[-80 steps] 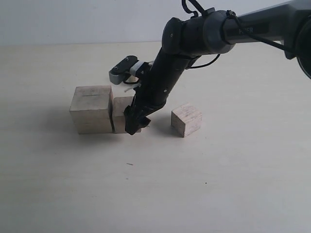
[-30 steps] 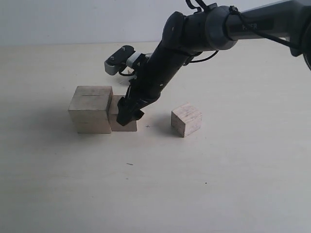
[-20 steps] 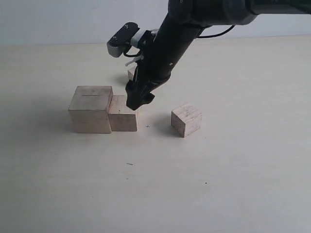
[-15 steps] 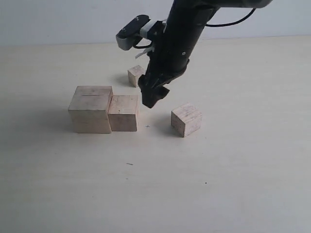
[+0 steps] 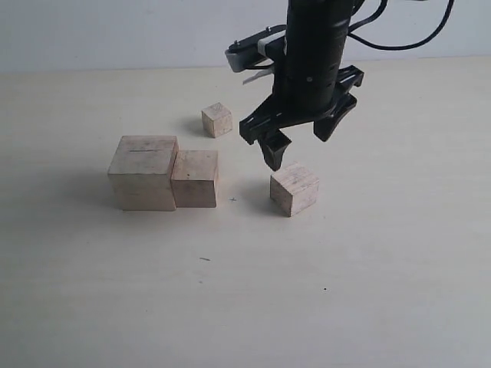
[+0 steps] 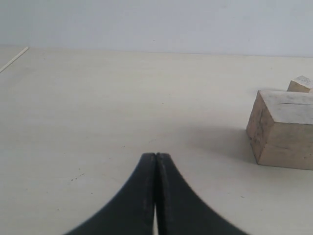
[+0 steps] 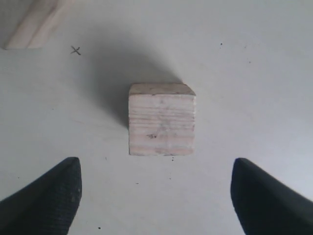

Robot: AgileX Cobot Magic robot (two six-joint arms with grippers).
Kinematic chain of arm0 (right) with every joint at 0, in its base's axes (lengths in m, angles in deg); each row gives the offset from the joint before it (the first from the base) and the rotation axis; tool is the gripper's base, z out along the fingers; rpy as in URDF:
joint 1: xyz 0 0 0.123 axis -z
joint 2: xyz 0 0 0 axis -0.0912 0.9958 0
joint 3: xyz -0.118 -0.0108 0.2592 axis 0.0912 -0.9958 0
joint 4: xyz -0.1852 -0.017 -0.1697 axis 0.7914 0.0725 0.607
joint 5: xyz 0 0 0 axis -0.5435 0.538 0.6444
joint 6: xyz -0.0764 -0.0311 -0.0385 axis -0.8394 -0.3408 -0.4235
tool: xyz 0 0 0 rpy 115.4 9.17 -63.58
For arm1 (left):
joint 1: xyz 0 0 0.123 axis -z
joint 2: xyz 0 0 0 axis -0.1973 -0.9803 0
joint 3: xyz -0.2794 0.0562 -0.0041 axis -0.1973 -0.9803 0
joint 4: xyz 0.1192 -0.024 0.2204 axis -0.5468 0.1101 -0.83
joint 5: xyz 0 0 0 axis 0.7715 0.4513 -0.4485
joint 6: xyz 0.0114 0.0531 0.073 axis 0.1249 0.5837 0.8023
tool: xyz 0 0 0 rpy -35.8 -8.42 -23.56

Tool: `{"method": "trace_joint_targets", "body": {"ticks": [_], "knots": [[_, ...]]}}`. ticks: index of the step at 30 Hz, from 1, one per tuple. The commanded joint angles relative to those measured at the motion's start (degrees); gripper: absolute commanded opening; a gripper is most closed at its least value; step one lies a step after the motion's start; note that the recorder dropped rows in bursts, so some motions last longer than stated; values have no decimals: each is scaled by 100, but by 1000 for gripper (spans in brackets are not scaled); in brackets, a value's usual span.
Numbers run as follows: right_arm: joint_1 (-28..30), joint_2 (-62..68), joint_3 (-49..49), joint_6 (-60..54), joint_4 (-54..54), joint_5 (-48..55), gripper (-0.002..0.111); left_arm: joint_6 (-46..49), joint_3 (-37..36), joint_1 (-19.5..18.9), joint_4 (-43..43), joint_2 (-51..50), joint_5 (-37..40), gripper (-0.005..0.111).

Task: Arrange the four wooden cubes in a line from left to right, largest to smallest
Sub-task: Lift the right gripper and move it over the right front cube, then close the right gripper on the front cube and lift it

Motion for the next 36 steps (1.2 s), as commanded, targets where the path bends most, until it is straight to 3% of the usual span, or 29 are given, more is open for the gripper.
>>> {"method": "trace_joint_targets", "body": {"ticks": [1, 18, 23, 28, 31, 36], "knots": [[-11, 233, 0, 52, 53, -34, 78, -48, -20, 8, -5, 32, -70, 0], [-11, 1148, 0, 52, 178, -42, 76, -48, -20, 8, -5, 32, -70, 0], [-11, 1148, 0, -60, 178, -42, 43, -48, -20, 8, -5, 32, -70, 0], [-11, 1148, 0, -1009, 178, -333, 9, -48, -20, 8, -5, 32, -70, 0], [-11, 1148, 0, -1819, 200, -440, 0, -48, -20, 8, -5, 32, -70, 0], [-11, 1148, 0, -3764, 200, -549, 0, -48, -20, 8, -5, 32, -70, 0]]}}
